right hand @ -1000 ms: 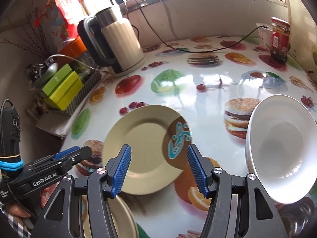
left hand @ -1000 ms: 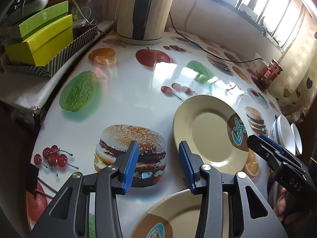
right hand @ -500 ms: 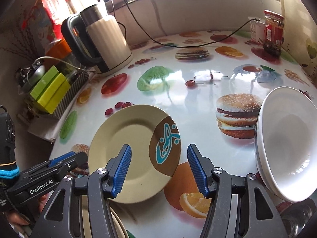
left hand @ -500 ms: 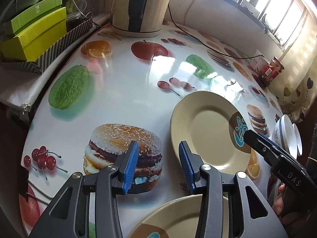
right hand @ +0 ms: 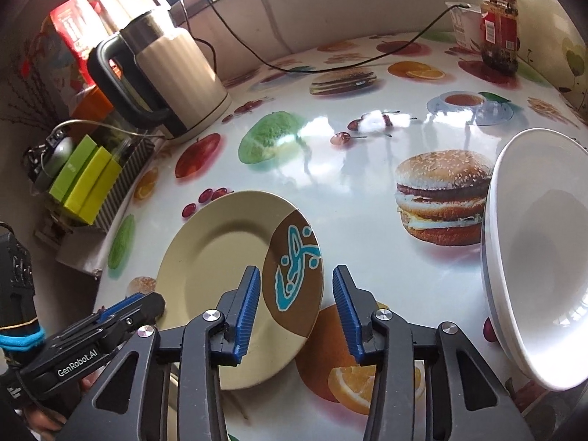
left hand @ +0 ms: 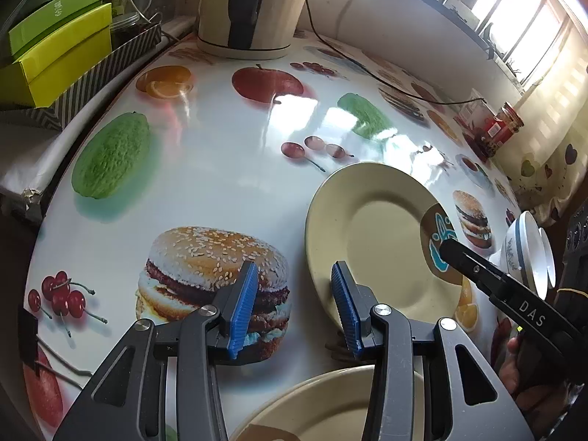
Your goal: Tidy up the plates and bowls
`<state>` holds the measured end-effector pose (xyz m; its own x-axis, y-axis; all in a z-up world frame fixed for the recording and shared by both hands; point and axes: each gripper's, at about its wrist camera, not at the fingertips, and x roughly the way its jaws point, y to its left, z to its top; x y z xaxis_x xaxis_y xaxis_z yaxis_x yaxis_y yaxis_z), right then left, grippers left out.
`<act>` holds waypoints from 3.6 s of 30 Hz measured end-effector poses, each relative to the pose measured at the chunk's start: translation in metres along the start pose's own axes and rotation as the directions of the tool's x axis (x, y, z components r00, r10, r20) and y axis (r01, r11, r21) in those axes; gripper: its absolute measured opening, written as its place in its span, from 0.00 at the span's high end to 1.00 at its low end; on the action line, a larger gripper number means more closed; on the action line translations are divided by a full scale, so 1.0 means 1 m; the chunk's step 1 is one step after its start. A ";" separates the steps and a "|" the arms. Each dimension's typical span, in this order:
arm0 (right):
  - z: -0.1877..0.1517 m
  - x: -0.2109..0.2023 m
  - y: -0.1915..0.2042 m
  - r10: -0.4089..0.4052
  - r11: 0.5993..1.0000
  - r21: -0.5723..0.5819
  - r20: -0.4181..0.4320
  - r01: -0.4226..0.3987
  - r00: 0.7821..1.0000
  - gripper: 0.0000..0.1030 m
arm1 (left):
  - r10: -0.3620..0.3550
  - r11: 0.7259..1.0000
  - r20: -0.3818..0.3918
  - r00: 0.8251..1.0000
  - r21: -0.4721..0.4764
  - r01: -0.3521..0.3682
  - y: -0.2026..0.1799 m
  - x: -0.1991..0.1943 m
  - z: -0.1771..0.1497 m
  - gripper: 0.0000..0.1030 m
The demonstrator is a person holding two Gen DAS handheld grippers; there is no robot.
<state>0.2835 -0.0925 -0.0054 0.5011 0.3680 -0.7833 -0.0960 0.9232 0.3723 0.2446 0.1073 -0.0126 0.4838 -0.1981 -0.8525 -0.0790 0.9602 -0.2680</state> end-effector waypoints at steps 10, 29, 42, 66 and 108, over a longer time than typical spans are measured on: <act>-0.001 0.005 -0.007 0.025 0.999 0.034 -0.023 -0.024 0.999 0.76 | -0.019 1.000 0.007 1.000 0.001 0.019 -0.003 0.002 0.001 0.73; -0.001 0.006 -0.008 0.034 0.999 0.037 -0.022 -0.033 0.999 0.80 | 0.003 0.999 0.024 1.000 0.040 -0.004 -0.014 0.001 0.000 0.87; -0.001 0.005 -0.007 0.033 0.999 0.034 -0.021 -0.032 0.999 0.80 | 0.004 0.999 0.032 0.999 0.042 -0.005 -0.016 -0.002 -0.002 0.87; -0.001 0.002 -0.008 0.037 0.999 0.033 -0.019 -0.036 0.999 0.81 | -0.010 1.000 0.048 0.999 0.003 0.010 -0.003 -0.004 0.002 0.86; -0.005 -0.009 -0.004 0.050 0.999 0.021 0.003 -0.050 0.999 0.79 | -0.018 0.999 0.090 0.996 0.052 0.014 -0.018 -0.025 -0.003 0.80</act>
<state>0.2747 -0.0990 -0.0024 0.4981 0.4137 -0.7621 -0.1029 0.9009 0.4217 0.2307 0.0945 0.0124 0.5618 -0.1971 -0.8034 -0.0267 0.9664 -0.2557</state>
